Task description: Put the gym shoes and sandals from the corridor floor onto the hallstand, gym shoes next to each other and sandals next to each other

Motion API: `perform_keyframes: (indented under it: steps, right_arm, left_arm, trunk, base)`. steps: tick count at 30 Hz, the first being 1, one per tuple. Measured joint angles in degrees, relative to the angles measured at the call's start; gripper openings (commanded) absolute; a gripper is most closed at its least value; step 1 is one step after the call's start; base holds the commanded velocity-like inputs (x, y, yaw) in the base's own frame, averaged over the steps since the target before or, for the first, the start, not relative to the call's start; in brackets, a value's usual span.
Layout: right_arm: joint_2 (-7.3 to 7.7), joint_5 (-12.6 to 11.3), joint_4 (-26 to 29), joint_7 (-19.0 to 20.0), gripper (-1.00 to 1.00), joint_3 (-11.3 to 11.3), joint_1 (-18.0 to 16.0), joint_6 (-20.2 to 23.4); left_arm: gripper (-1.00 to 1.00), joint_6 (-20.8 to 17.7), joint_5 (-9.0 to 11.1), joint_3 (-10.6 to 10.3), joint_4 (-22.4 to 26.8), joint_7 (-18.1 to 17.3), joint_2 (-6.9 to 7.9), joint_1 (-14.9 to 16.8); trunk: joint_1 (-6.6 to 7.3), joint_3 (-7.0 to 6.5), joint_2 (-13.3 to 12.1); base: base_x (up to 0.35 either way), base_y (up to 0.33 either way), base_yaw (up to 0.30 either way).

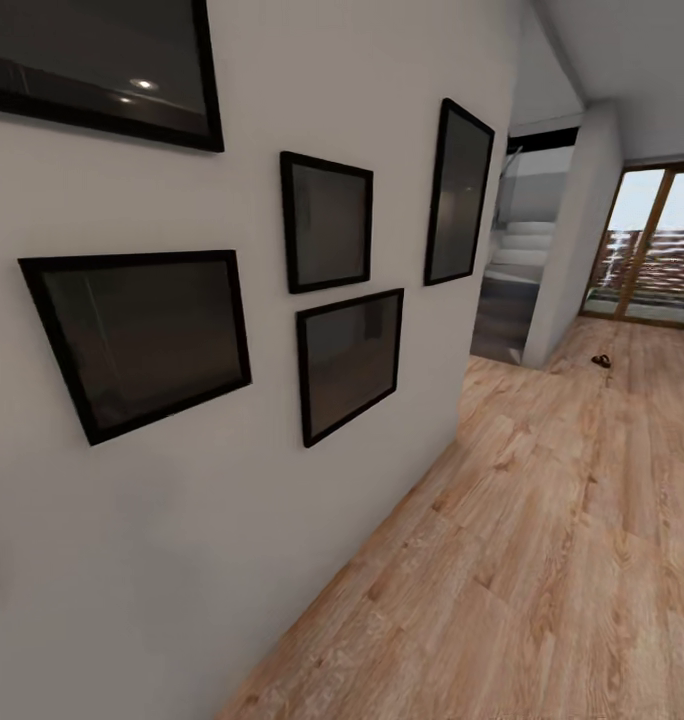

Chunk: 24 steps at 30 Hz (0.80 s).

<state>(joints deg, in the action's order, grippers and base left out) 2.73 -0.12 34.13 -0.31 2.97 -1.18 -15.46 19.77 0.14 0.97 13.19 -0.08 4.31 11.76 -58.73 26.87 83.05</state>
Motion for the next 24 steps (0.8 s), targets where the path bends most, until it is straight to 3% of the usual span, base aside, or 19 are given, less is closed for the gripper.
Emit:
perform_keyframes:
  steps: [15,24]
  right_arm:
    - [0.00,0.04,-0.06,-0.01,1.00,0.00,0.00,0.00]
    - [0.00,0.04,-0.14,-0.01,1.00,0.00,0.00,0.01]
  left_arm:
    - [1.00,0.00,0.02,0.00,-0.04,0.00,0.00,0.00]
    - [1.00,0.00,-0.01,0.00,-0.05,0.00,0.00,0.00]
  trunk:
    - [0.00,0.00,0.00]
    - [0.03,0.00,0.00]
  base:
    - [0.011,0.000,-0.264]
    - [0.232,0.000,-0.264]
